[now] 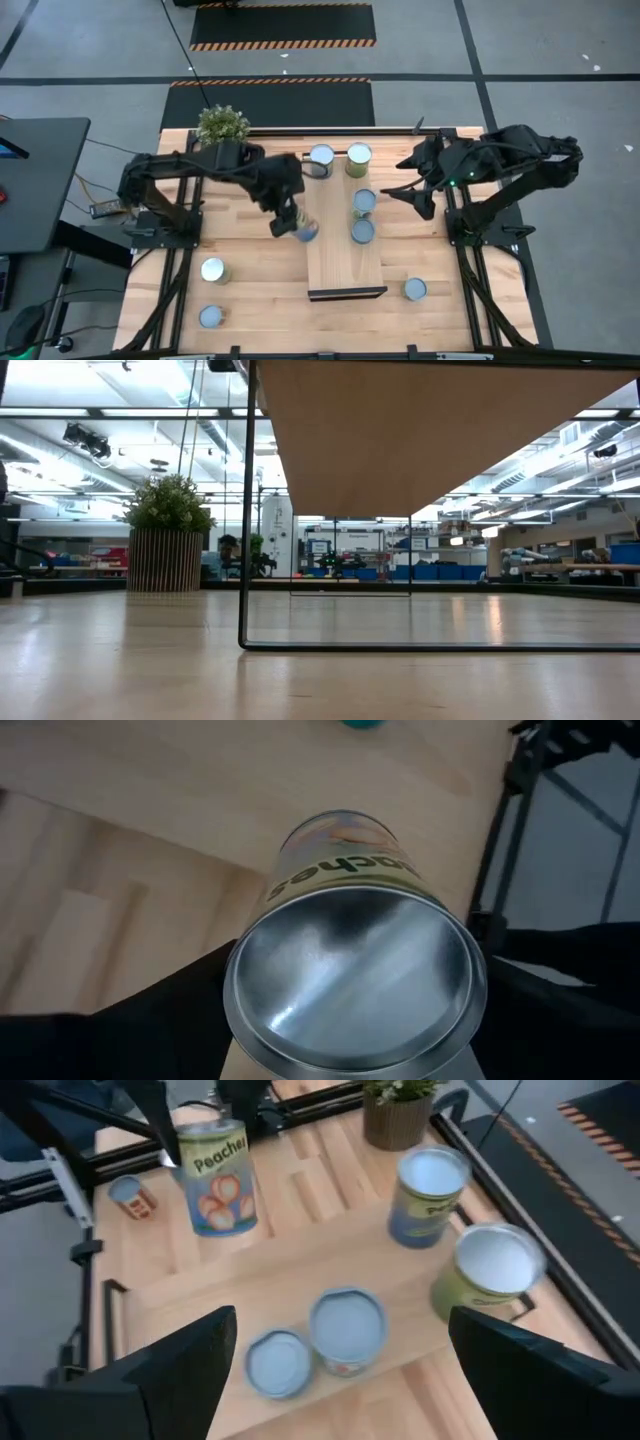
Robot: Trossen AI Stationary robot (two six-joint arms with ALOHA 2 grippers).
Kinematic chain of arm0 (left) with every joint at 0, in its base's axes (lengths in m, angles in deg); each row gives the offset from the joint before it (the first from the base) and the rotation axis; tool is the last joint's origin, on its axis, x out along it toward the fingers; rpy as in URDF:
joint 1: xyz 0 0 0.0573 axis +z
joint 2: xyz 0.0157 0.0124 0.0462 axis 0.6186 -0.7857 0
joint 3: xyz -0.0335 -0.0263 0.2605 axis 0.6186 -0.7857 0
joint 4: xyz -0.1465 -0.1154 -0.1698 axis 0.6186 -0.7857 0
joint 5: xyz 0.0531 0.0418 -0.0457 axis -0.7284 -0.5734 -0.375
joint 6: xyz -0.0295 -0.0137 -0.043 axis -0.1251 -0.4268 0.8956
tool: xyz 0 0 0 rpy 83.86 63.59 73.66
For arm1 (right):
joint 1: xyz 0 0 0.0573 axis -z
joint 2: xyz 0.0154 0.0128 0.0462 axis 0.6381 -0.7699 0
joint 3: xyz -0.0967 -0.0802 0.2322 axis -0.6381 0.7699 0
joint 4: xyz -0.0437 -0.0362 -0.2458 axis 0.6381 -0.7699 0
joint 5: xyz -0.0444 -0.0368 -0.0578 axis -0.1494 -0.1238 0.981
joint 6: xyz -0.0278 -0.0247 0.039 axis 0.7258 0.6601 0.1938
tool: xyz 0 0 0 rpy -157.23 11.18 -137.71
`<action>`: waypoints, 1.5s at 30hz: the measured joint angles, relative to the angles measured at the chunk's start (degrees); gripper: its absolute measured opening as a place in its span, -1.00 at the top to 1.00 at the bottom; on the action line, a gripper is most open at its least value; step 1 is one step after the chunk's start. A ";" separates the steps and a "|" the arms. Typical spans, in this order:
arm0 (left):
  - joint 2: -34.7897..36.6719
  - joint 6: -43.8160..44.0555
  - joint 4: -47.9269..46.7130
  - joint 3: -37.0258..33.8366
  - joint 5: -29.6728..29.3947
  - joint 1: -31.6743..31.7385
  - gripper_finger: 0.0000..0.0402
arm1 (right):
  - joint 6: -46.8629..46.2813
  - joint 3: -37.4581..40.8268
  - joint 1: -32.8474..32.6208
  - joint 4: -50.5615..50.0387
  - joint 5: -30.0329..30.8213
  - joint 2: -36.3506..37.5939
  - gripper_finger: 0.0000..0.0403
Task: Pick and place cans onto a shelf
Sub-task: Put the canned peaches on the shelf
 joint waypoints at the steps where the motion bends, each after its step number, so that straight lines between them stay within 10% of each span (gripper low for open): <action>1: -0.54 -0.77 -0.97 1.15 0.00 0.69 -0.60 | 0.38 1.17 0.51 0.56 0.09 0.81 -0.85; 20: -13.03 -11.70 -14.30 21.43 0.78 11.18 -0.60 | -5.87 23.83 3.34 19.26 -0.26 14.27 -0.85; 45: -22.82 -33.73 -16.26 24.47 -14.45 9.84 -0.63 | -5.53 24.52 5.44 20.32 0.51 14.16 -0.85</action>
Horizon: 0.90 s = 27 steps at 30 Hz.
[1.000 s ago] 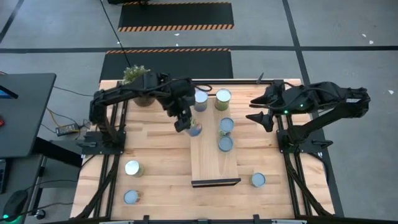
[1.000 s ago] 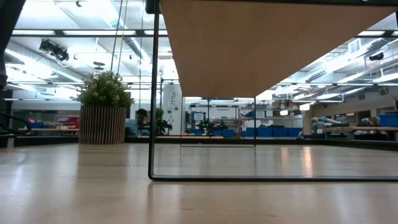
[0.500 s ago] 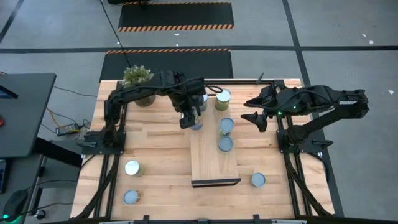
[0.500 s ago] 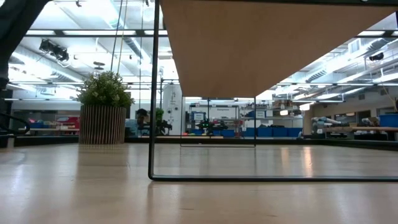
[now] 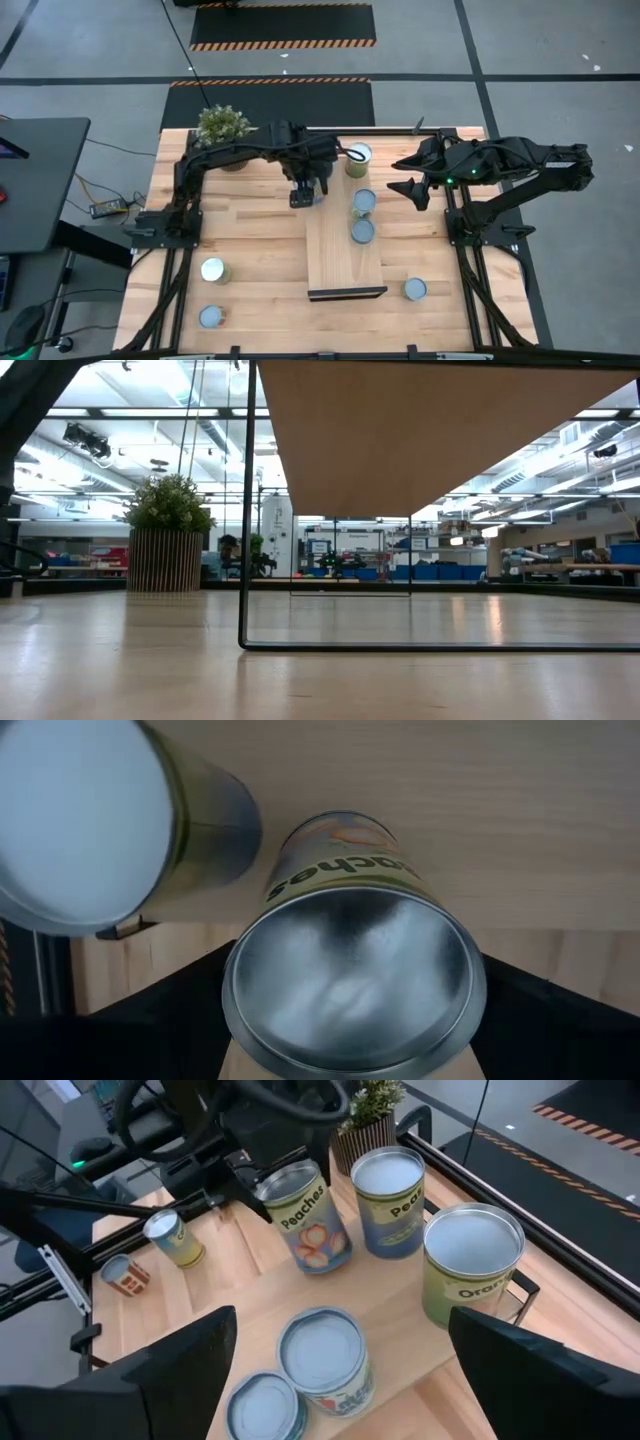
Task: Pick and place cans onto a shelf
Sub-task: Put the canned peaches on the shelf
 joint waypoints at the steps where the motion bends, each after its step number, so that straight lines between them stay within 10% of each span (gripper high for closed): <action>1: 0.00 -0.31 0.15 0.00 -0.22 -0.02 -0.63 | 0.00 0.00 0.00 0.02 0.04 0.00 -0.85; 27: 0.09 -4.54 4.07 0.00 -4.27 -2.18 -0.96 | -0.07 0.00 -0.04 5.01 1.33 -0.04 -0.85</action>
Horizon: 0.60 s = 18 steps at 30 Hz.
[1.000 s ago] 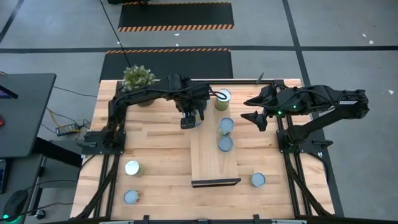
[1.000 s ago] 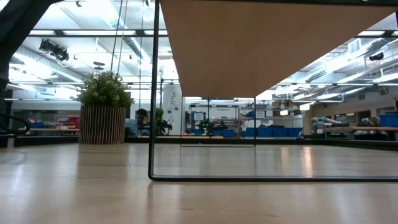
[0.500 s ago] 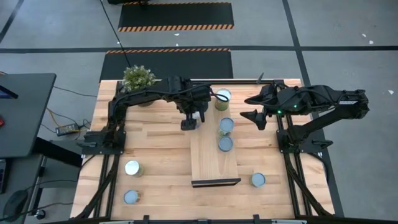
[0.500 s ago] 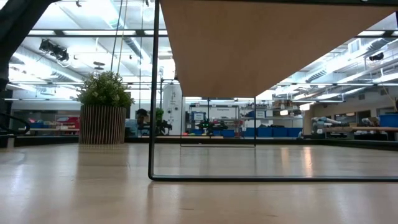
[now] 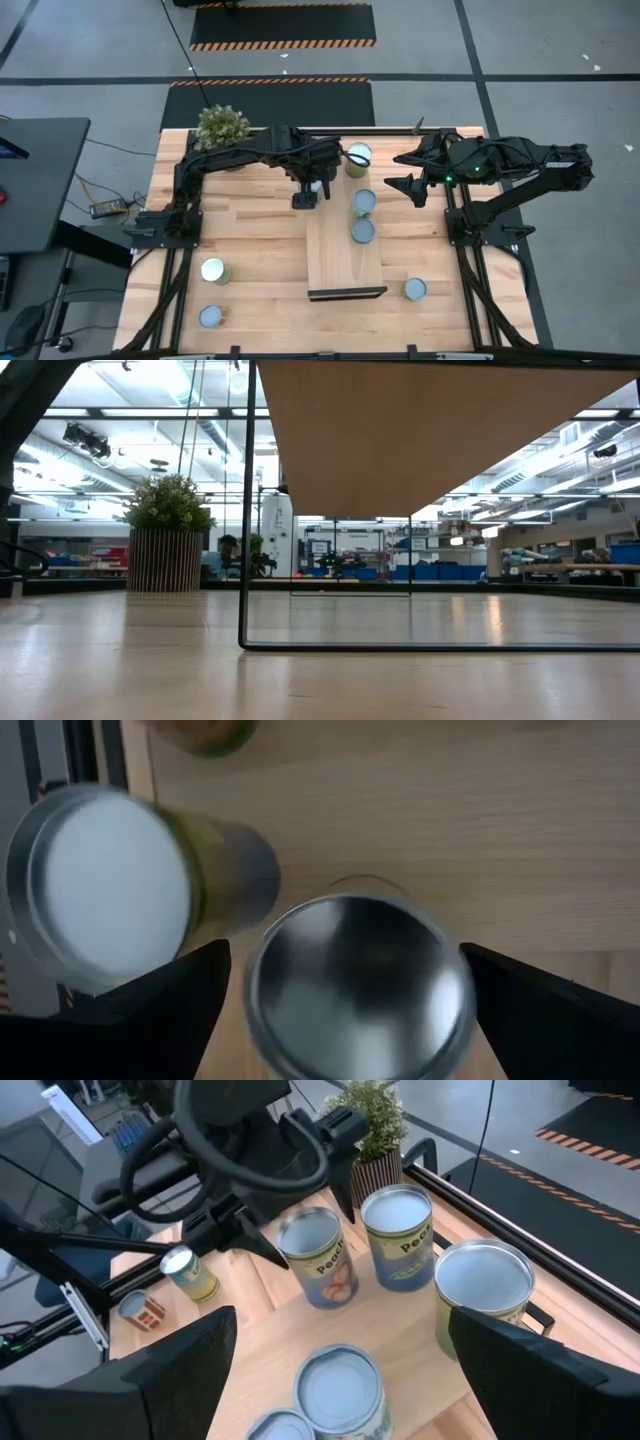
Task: Pick and place cans onto a shelf
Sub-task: Put the canned peaches on the shelf
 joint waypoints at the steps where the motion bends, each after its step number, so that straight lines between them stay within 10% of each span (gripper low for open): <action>1: 0.00 -0.41 0.26 0.00 -0.02 -0.29 -0.96 | 0.02 0.00 0.00 0.28 -0.02 0.00 -0.85; 18: 0.00 -1.87 7.09 -0.02 -1.49 -2.63 -0.94 | 0.00 0.00 -0.02 1.65 -0.13 0.00 -0.85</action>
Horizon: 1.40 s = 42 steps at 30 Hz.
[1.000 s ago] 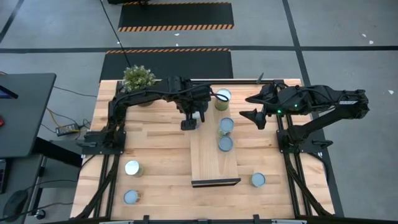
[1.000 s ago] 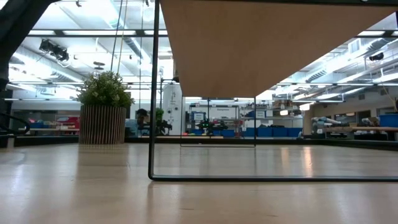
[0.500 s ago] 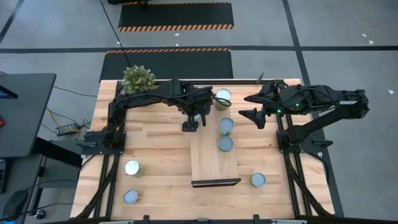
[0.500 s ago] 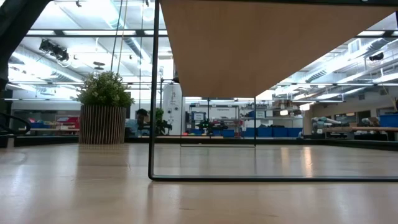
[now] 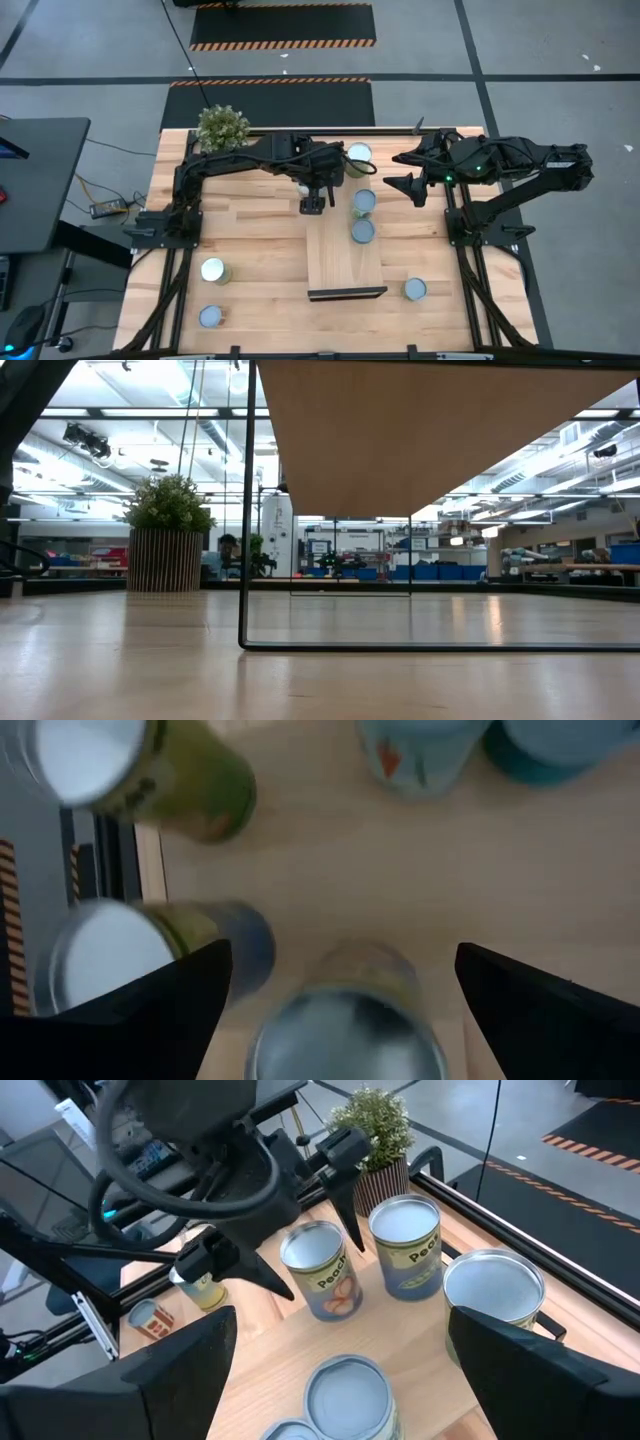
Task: Pick and place cans onto a shelf
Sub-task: Put the canned peaches on the shelf
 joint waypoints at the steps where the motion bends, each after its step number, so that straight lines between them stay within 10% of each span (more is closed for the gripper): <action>1: 0.00 0.01 0.94 0.00 -0.03 -0.28 -0.94 | 0.00 0.00 0.00 -0.02 -0.04 0.00 -0.85; 21: 13.39 12.86 -11.36 -0.61 -3.04 -4.18 -0.94 | 0.04 0.00 -0.02 -0.07 -0.91 0.00 -0.85; 34: 13.96 18.69 -6.96 -23.91 -16.73 -2.05 -0.94 | -1.13 0.00 -0.04 0.85 -2.46 0.00 -0.85; 42: 13.92 20.41 3.51 -26.30 -19.79 -2.27 -0.94 | -1.75 0.00 -0.04 0.88 -2.47 0.00 -0.85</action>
